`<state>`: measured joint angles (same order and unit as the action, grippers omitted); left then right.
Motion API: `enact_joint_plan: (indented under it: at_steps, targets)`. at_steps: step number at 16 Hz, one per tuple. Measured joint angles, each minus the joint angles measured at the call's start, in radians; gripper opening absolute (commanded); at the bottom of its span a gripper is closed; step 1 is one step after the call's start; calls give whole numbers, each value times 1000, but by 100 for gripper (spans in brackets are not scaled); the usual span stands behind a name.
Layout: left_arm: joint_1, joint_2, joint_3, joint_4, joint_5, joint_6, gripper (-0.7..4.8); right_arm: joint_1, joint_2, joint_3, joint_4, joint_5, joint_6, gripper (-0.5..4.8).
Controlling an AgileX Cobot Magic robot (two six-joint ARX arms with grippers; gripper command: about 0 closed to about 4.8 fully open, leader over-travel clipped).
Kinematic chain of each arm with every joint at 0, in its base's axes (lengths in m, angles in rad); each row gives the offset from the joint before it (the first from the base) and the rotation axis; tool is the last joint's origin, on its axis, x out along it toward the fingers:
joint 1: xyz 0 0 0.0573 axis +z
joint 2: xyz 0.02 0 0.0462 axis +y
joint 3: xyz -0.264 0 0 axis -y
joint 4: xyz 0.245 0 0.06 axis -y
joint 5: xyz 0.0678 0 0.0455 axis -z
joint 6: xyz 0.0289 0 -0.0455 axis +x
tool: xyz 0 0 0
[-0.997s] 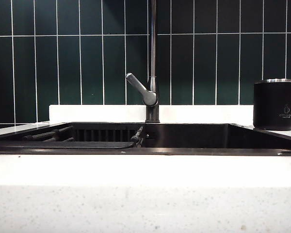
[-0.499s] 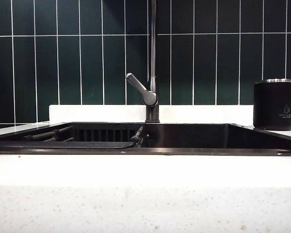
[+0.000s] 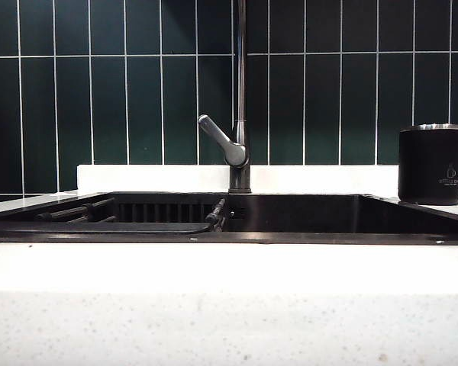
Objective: Pick up the mug next to the sink, go to the faucet to get some water, pour the water into the sink, and finally put the mug back to its place.
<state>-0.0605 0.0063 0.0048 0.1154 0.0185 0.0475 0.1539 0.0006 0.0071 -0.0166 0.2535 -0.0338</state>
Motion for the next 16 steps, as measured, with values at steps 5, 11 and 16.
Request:
enact_joint_plan:
  at_steps: [5,11,16]
  targets:
    - [0,0,0,0,0,0,-6,-85,0,0,0,-3,0,-5]
    - [0,0,0,0,0,0,-6,-120,0,0,52,-158,3,-5]
    - [0,0,0,0,0,0,-6,-121,0,0,95,-161,3,-5]
